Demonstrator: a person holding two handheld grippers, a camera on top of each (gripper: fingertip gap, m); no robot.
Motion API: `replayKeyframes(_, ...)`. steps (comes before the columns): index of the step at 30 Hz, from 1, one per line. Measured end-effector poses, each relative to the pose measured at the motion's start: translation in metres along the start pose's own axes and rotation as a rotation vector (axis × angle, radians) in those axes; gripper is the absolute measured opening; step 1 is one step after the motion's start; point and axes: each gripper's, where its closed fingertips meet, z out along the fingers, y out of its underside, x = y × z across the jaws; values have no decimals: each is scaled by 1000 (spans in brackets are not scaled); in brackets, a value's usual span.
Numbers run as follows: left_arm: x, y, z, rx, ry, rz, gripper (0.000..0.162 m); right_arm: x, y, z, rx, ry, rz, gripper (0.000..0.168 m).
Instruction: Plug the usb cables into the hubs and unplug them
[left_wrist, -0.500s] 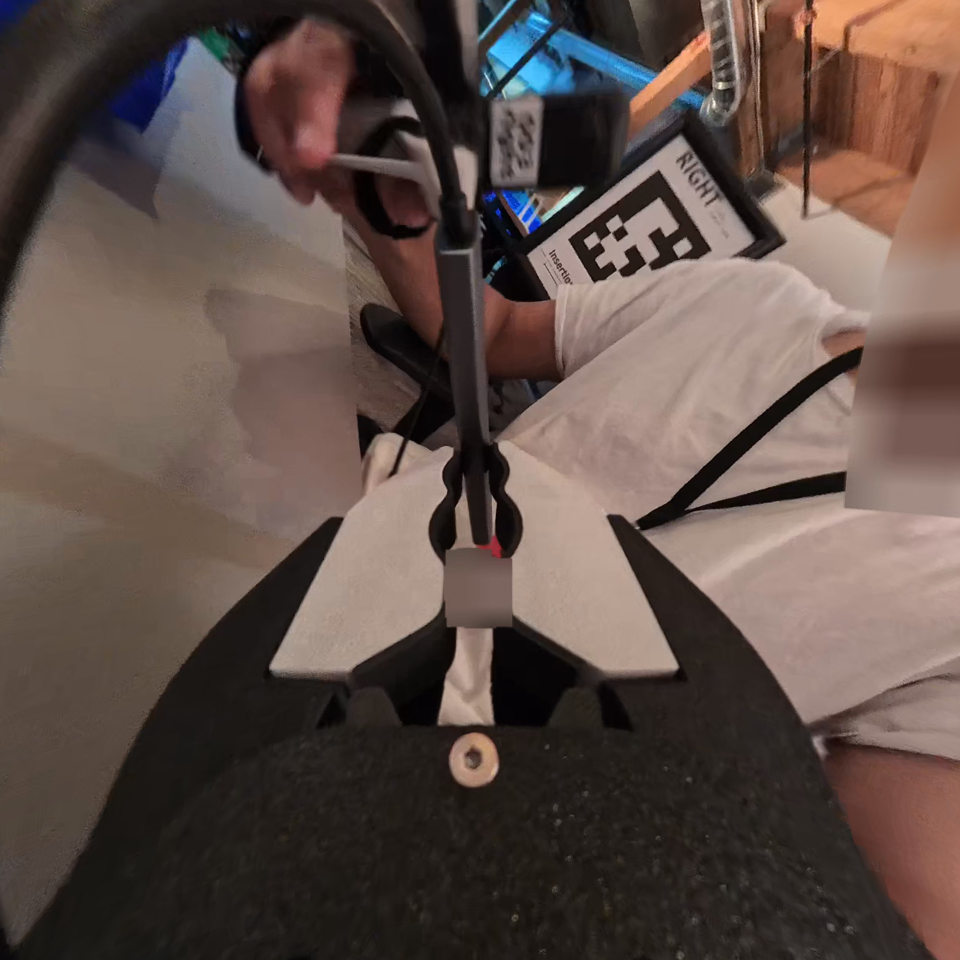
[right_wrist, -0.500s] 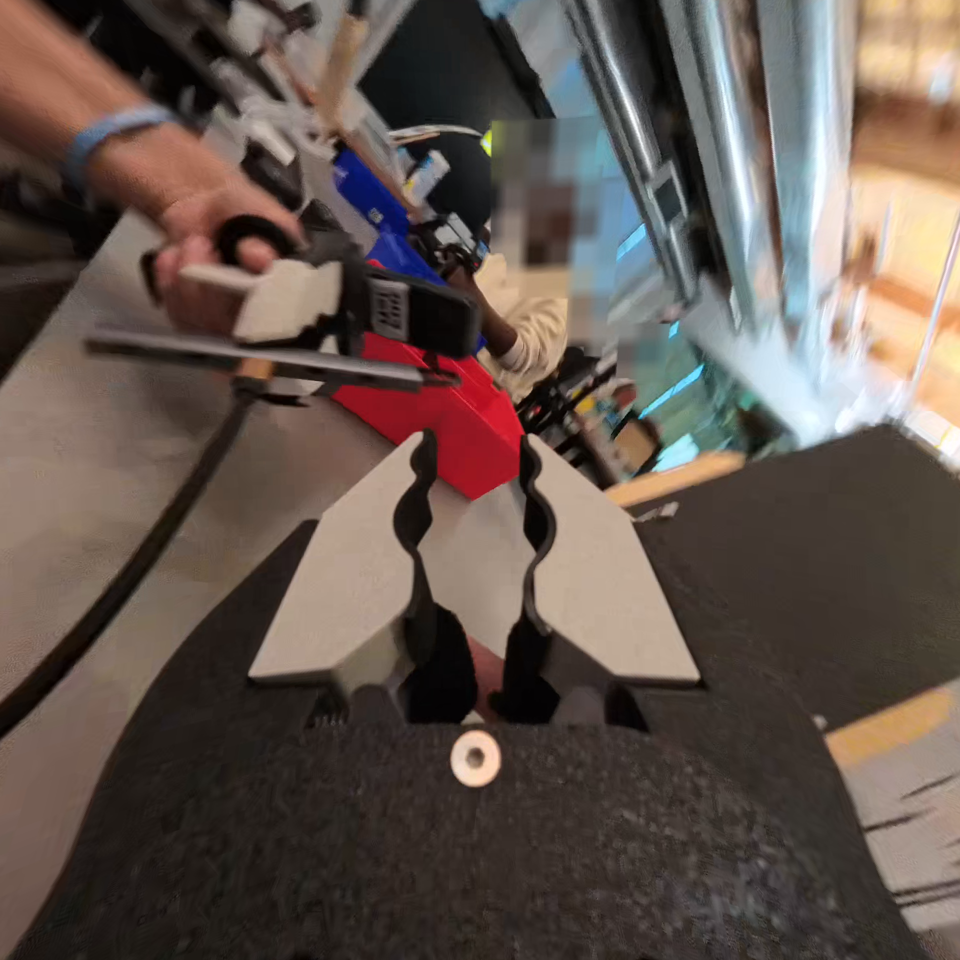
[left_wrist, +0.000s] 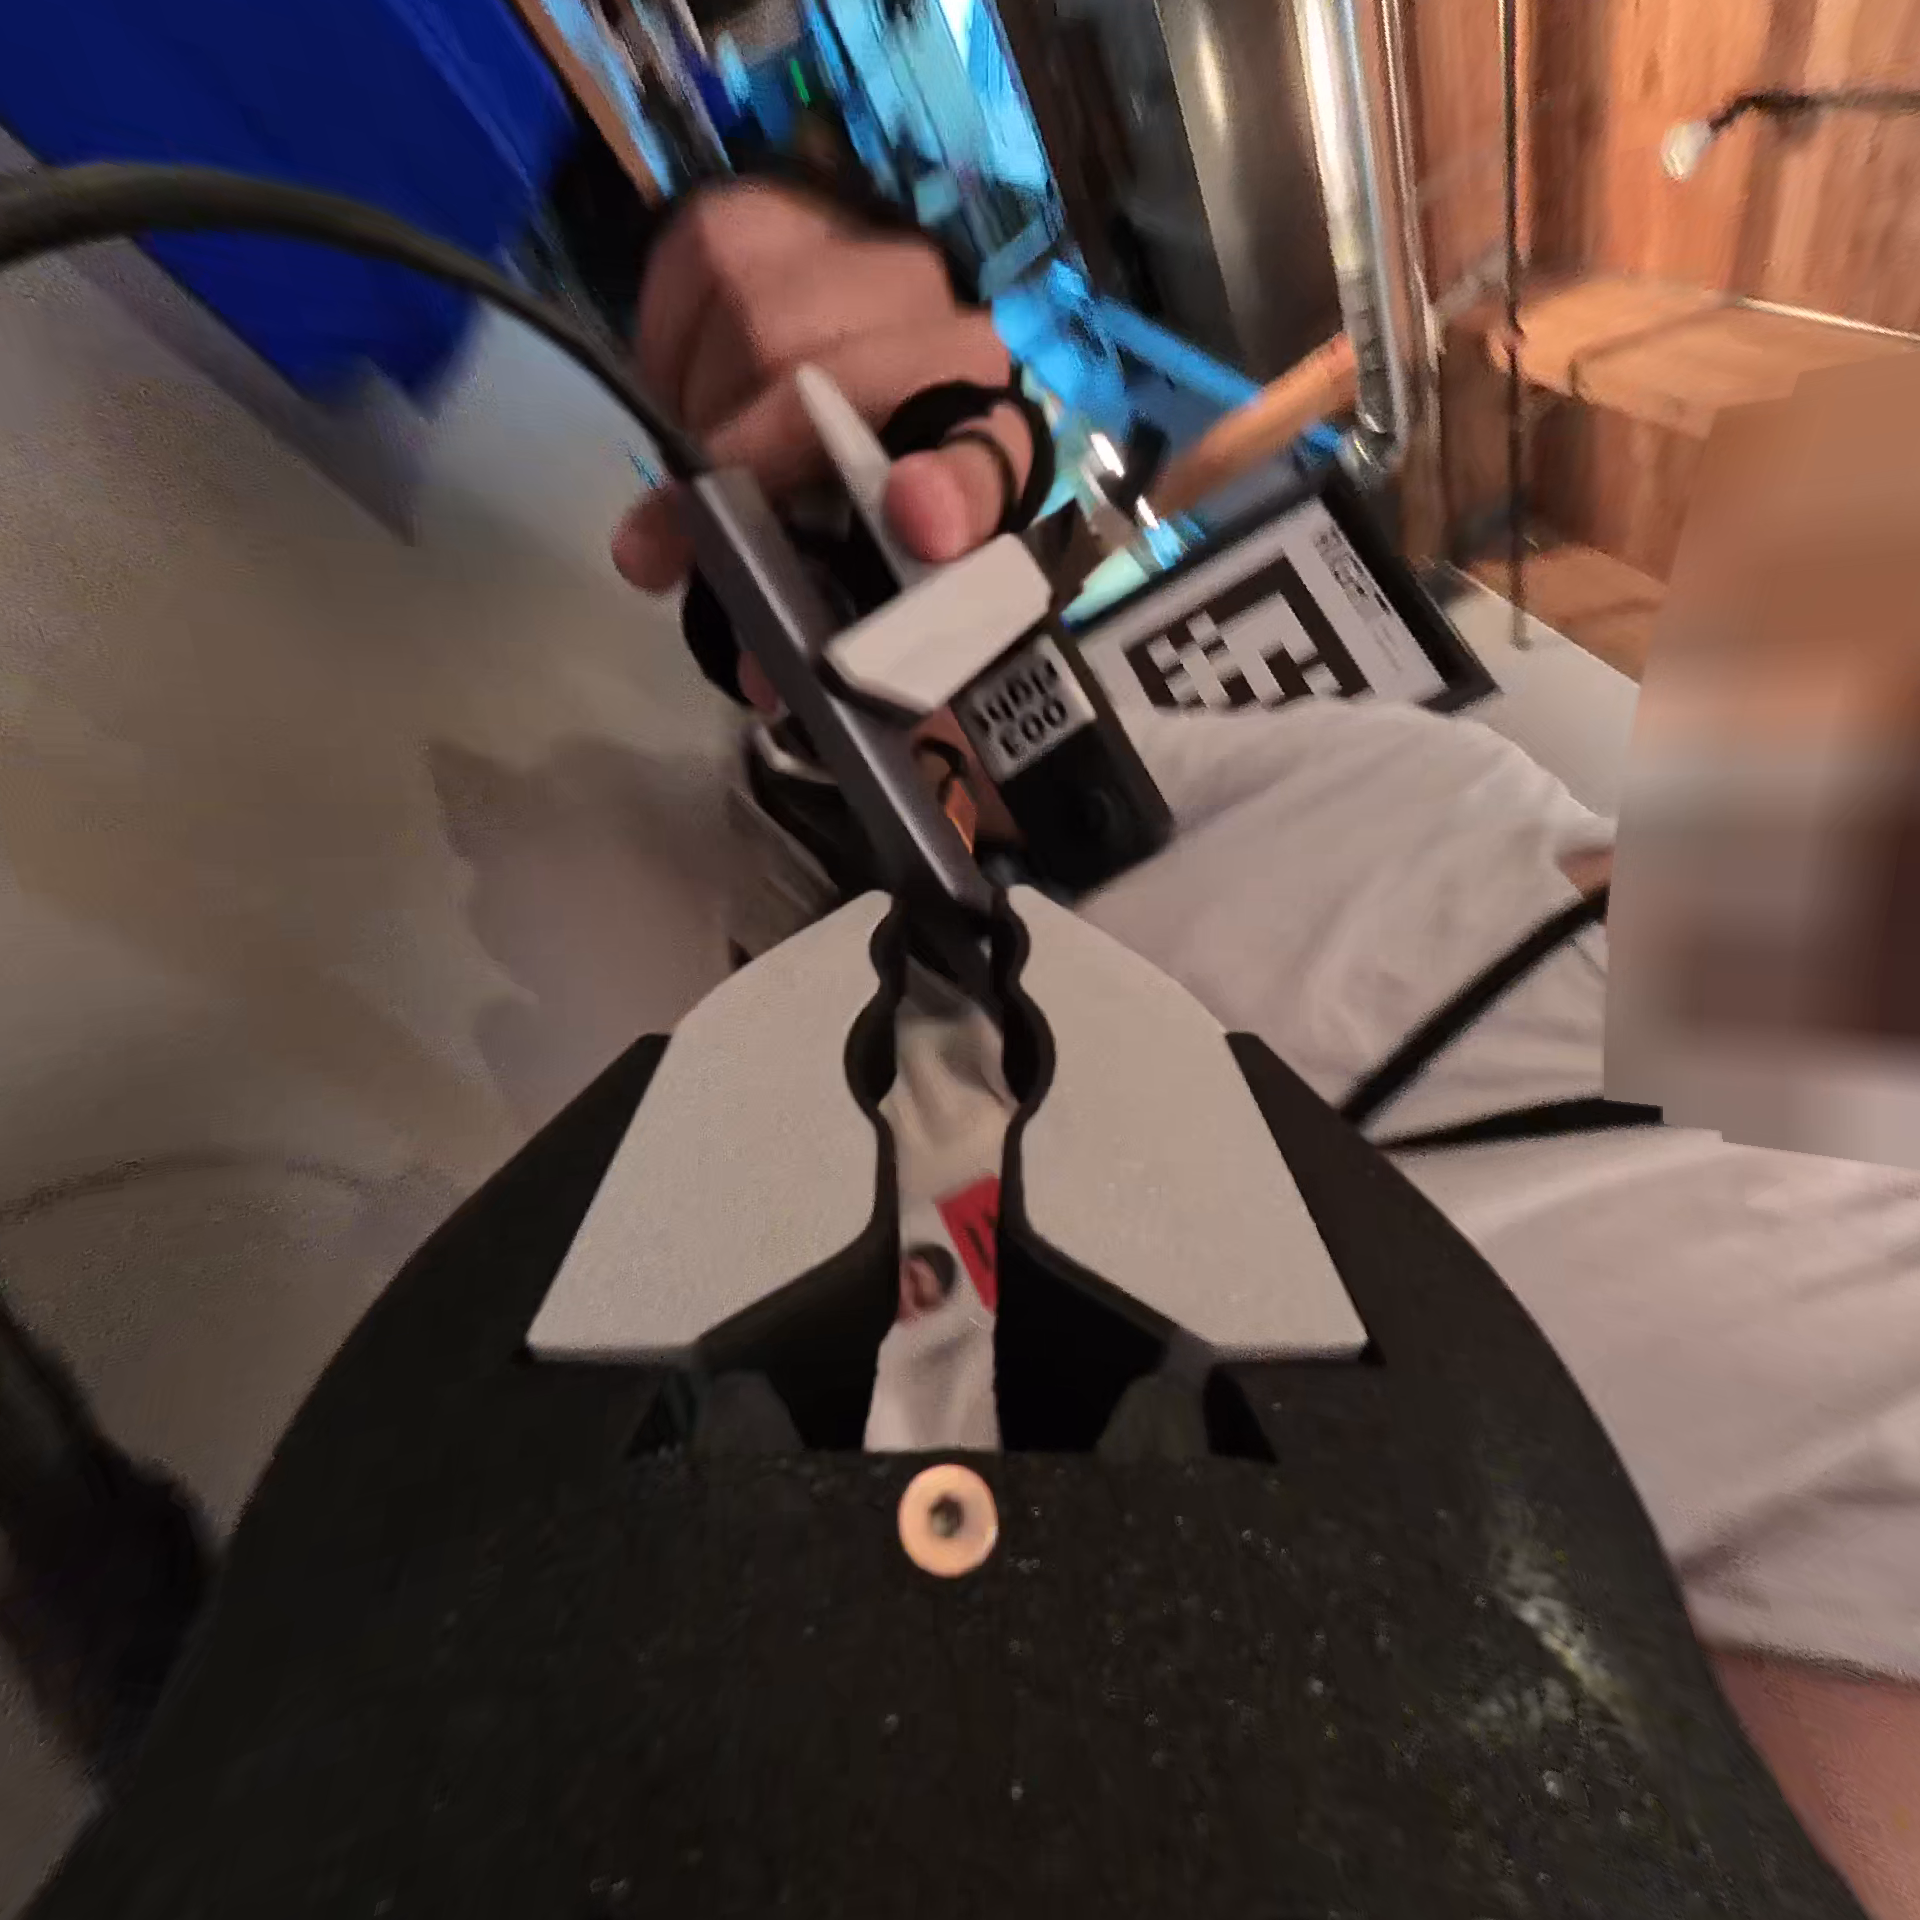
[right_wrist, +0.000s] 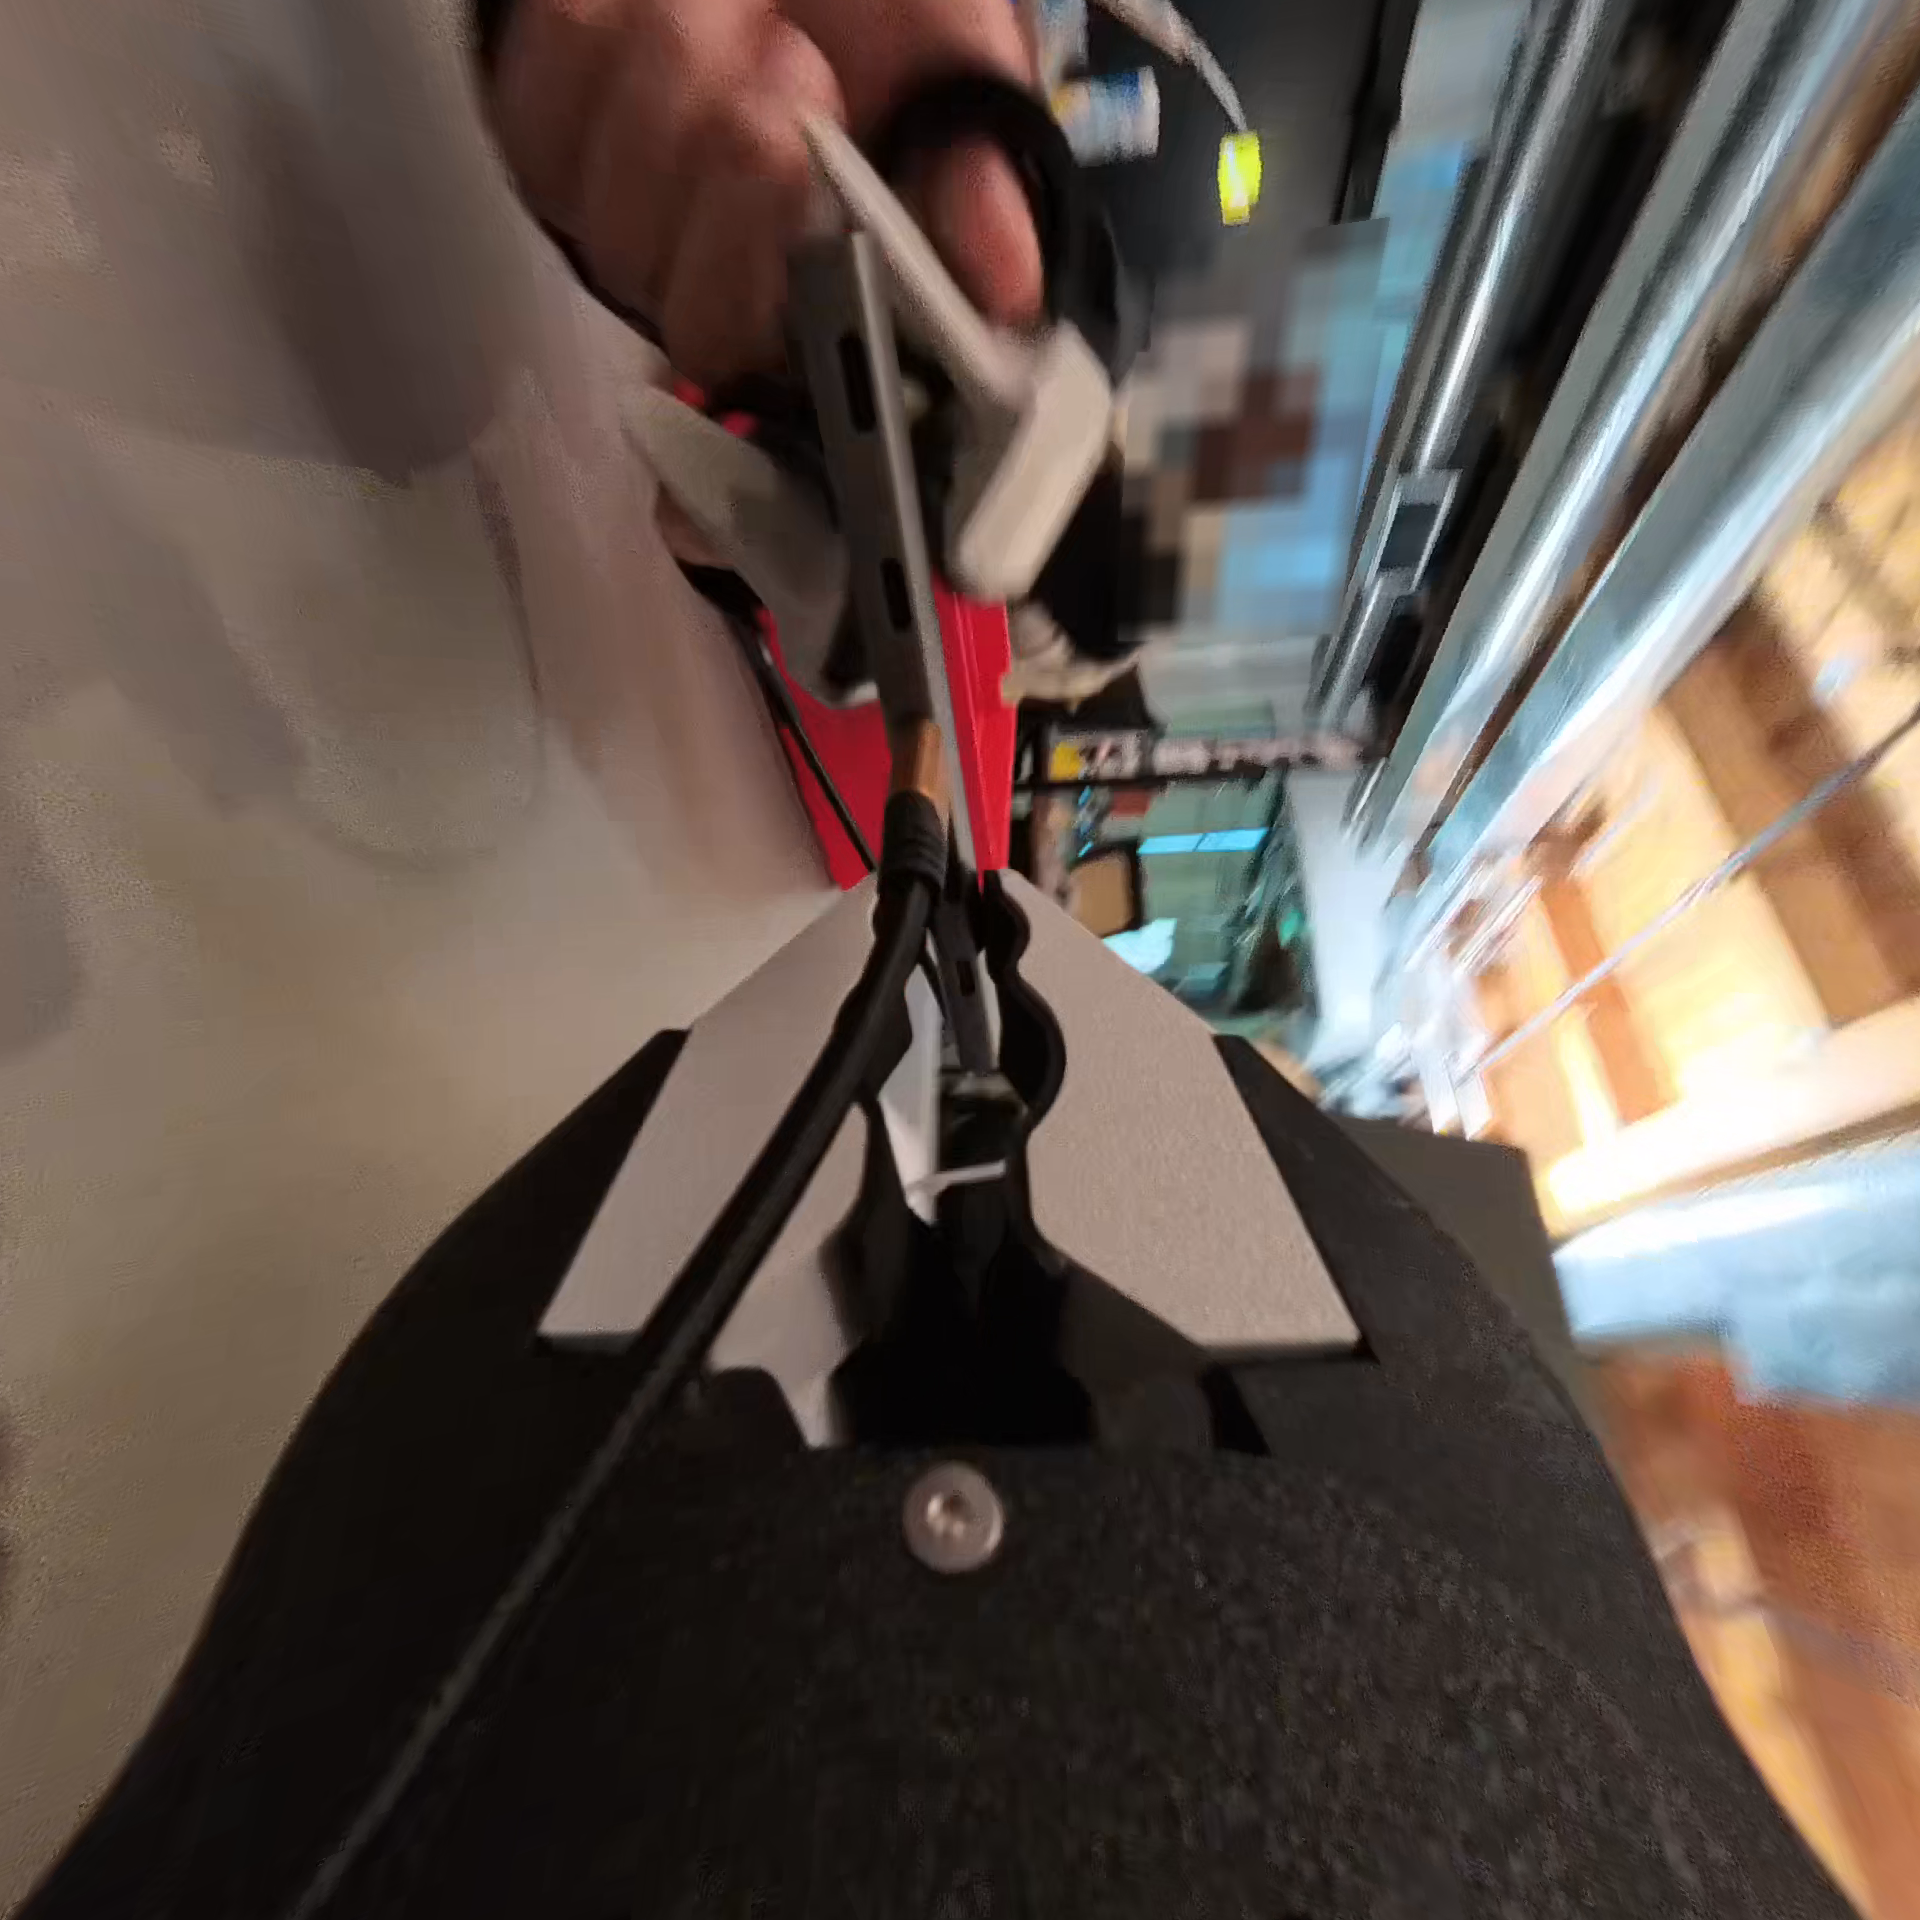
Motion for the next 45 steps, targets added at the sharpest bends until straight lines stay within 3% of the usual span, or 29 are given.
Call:
replayKeyframes(2,-5,-25,-22,157,-110,119,34,6,27,5,-47,-6,251,9)
replayKeyframes(4,-3,-48,-45,324,-206,239,38,15,42,8,-35,17,486,8)
replayKeyframes(5,-3,-55,-53,373,-263,313,38,8,49,12,-47,-51,592,9)
replayKeyframes(7,-9,-59,-58,390,-422,513,44,6,63,17,-83,-68,568,9)
replayKeyframes(11,-28,-43,-43,229,-659,810,47,16,95,33,-235,-22,518,9)
replayKeyframes(15,-38,-36,-46,223,-811,821,44,7,115,52,-272,49,647,9)
replayKeyframes(18,-30,-34,-68,279,-927,839,39,-9,132,62,-289,98,618,9)
replayKeyframes(21,-15,-30,-106,298,-1061,859,34,-21,144,63,-284,147,552,9)
replayKeyframes(24,-4,-22,-179,266,-1290,791,33,-33,148,59,-253,174,517,9)
replayKeyframes(27,-12,-1,-238,235,-1360,579,39,-22,144,56,-244,241,423,9)
replayKeyframes(29,-28,7,-248,204,-1370,532,49,-27,142,58,-233,206,465,9)
replayKeyframes(33,-52,10,-204,158,-1227,524,49,-32,155,58,-288,185,484,9)
replayKeyframes(36,-61,10,-180,91,-1174,557,61,-30,159,56,-296,193,517,9)
replayKeyframes(37,-58,11,-175,57,-1135,559,56,-31,160,56,-296,186,529,9)
replayKeyframes(38,-54,10,-177,36,-1123,572,40,-32,162,56,-302,185,532,9)
replayKeyframes(41,-31,-14,-216,65,-1210,654,34,-34,162,57,-303,174,534,9)
replayKeyframes(43,-32,-23,-241,-96,-1285,703,34,-37,160,58,-299,157,519,9)
replayKeyframes(45,-49,-22,-256,-413,-1326,706,36,-40,157,60,-295,143,503,9)
